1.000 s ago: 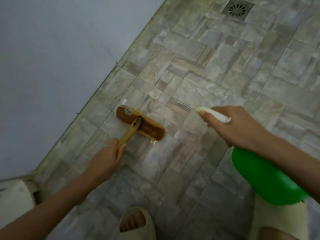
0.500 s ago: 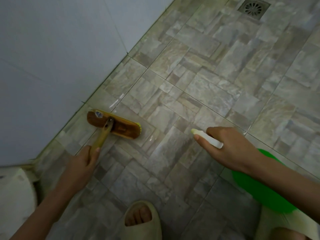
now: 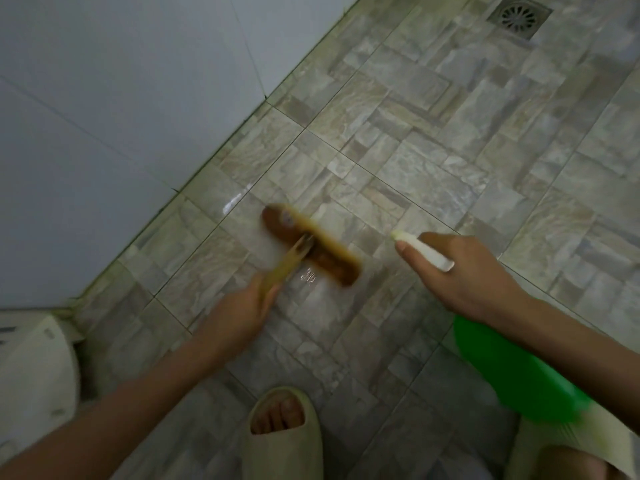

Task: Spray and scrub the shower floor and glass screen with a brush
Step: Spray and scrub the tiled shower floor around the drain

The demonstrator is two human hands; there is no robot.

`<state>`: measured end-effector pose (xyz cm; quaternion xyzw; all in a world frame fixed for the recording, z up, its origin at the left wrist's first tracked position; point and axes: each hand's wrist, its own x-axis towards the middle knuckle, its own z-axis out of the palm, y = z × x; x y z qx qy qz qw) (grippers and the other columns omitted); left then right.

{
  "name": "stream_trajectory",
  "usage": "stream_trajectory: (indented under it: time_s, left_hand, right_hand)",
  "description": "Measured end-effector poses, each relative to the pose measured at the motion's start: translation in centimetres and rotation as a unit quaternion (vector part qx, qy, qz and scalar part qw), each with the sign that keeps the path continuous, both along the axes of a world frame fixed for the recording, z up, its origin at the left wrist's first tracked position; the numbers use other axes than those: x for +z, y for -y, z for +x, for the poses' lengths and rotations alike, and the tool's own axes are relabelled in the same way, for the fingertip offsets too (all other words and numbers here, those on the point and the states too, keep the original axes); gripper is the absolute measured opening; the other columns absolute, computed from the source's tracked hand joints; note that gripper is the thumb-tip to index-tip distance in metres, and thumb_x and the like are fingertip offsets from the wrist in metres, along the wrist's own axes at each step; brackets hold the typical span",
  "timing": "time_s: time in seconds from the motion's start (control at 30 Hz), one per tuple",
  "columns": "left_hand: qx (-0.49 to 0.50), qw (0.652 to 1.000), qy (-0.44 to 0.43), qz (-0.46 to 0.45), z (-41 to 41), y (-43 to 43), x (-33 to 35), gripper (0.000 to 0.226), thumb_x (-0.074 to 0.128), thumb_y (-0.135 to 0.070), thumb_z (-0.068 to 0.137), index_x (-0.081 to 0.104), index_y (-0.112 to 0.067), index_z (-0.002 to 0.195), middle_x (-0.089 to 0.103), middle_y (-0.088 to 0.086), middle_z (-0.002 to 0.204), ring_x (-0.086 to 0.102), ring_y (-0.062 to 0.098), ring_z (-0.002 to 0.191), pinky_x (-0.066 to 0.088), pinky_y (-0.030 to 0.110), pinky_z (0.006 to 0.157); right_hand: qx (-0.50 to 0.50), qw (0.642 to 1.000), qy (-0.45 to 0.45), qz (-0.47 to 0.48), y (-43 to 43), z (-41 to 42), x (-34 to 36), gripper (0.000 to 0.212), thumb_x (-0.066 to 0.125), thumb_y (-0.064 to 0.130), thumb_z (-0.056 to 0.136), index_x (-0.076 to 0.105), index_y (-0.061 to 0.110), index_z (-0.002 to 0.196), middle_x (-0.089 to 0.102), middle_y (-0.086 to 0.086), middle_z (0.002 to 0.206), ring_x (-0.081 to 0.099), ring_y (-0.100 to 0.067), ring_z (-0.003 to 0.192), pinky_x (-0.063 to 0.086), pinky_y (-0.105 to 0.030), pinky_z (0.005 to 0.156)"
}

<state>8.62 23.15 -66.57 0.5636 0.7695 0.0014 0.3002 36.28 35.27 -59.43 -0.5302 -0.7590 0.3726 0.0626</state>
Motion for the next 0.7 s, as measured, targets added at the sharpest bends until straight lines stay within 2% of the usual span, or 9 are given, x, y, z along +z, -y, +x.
stream_trajectory:
  time_s: [0.07, 0.13, 0.23, 0.3, 0.4, 0.5, 0.57, 0.63, 0.7]
  left_hand:
    - [-0.039, 0.999, 0.004, 0.028, 2.1, -6.0, -0.7, 0.038, 0.032, -0.042, 0.099, 0.048, -0.011, 0.115, 0.063, 0.013, 0.081, 0.061, 0.035, 0.076, 0.042, 0.036, 0.061]
    - [-0.049, 0.998, 0.006, 0.033, 2.8, -7.3, -1.1, 0.036, 0.031, -0.042, 0.1, 0.047, -0.01, 0.108, 0.059, 0.01, 0.075, 0.06, 0.033, 0.069, 0.042, 0.036, 0.058]
    - [-0.029, 1.0, 0.005, -0.004, 0.9, 0.7, 0.3, 0.026, 0.03, -0.045, 0.098, 0.044, -0.023, 0.104, 0.057, -0.002, 0.07, 0.057, 0.015, 0.061, 0.044, 0.032, 0.056]
    - [0.01, 0.998, 0.001, -0.059, -0.2, 6.0, 2.7, 0.023, 0.03, -0.046, 0.096, 0.043, -0.027, 0.098, 0.053, -0.007, 0.071, 0.052, 0.003, 0.06, 0.042, 0.021, 0.054]
    - [0.003, 0.997, -0.029, -0.071, -1.2, 4.9, 2.4, 0.035, 0.025, -0.053, 0.093, 0.044, -0.023, 0.094, 0.053, -0.006, 0.073, 0.056, 0.013, 0.065, 0.043, 0.027, 0.057]
    - [0.006, 0.999, -0.038, 0.002, -0.7, -3.4, 0.1, 0.039, 0.028, -0.046, 0.098, 0.047, -0.013, 0.099, 0.059, 0.008, 0.076, 0.059, 0.031, 0.071, 0.046, 0.036, 0.061]
    - [0.021, 0.999, -0.04, 0.019, -0.5, -8.4, -1.1, 0.042, 0.028, -0.044, 0.1, 0.049, -0.007, 0.103, 0.06, 0.015, 0.08, 0.059, 0.034, 0.072, 0.045, 0.037, 0.061]
    - [0.031, 0.999, -0.036, 0.024, -0.5, -7.9, -1.1, 0.043, 0.028, -0.045, 0.1, 0.049, -0.008, 0.103, 0.06, 0.013, 0.082, 0.058, 0.032, 0.073, 0.045, 0.036, 0.063]
    - [0.046, 0.999, -0.022, 0.014, -1.1, -1.5, -0.3, 0.039, 0.029, -0.047, 0.097, 0.048, -0.014, 0.097, 0.058, 0.005, 0.078, 0.057, 0.027, 0.07, 0.043, 0.033, 0.061]
  right_hand:
    - [-0.031, 0.999, -0.017, -0.008, -0.5, -0.3, 0.9, 0.05, 0.048, 0.049, 0.097, 0.057, 0.011, 0.066, 0.055, -0.004, 0.053, 0.058, -0.02, 0.047, 0.053, -0.045, 0.055]
    - [-0.044, 0.999, -0.013, -0.01, -1.0, -0.2, 1.6, 0.054, 0.047, 0.05, 0.097, 0.063, 0.004, 0.073, 0.058, -0.008, 0.055, 0.058, -0.02, 0.045, 0.054, -0.046, 0.06]
    - [-0.059, 0.997, -0.007, -0.042, -1.4, 0.3, 2.6, 0.062, 0.046, 0.054, 0.096, 0.066, -0.002, 0.078, 0.06, -0.011, 0.052, 0.058, -0.017, 0.036, 0.054, -0.041, 0.055]
    - [-0.06, 0.997, -0.002, -0.05, -1.4, 0.8, 3.1, 0.063, 0.046, 0.053, 0.096, 0.067, -0.003, 0.078, 0.059, -0.01, 0.049, 0.056, -0.015, 0.032, 0.051, -0.036, 0.052]
    - [-0.049, 0.998, 0.01, -0.044, -1.4, 0.7, 3.3, 0.063, 0.045, 0.054, 0.097, 0.067, -0.002, 0.077, 0.06, -0.01, 0.05, 0.057, -0.015, 0.034, 0.053, -0.037, 0.053]
    - [-0.052, 0.998, 0.004, -0.039, -1.2, 0.0, 3.5, 0.064, 0.044, 0.056, 0.096, 0.067, -0.001, 0.077, 0.061, -0.011, 0.053, 0.06, -0.016, 0.041, 0.055, -0.04, 0.059]
    - [-0.049, 0.998, 0.005, -0.03, -1.1, -0.6, 3.6, 0.063, 0.045, 0.056, 0.096, 0.067, 0.0, 0.077, 0.062, -0.011, 0.055, 0.061, -0.015, 0.047, 0.056, -0.044, 0.063]
    - [-0.042, 0.998, 0.0, -0.036, -1.1, -1.0, 3.9, 0.062, 0.045, 0.055, 0.097, 0.067, 0.001, 0.079, 0.065, -0.012, 0.061, 0.06, -0.015, 0.041, 0.056, -0.043, 0.06]
    - [-0.038, 0.998, -0.017, -0.054, -1.2, -1.5, 4.2, 0.062, 0.045, 0.056, 0.097, 0.067, 0.0, 0.081, 0.066, -0.013, 0.062, 0.057, -0.015, 0.034, 0.054, -0.037, 0.052]
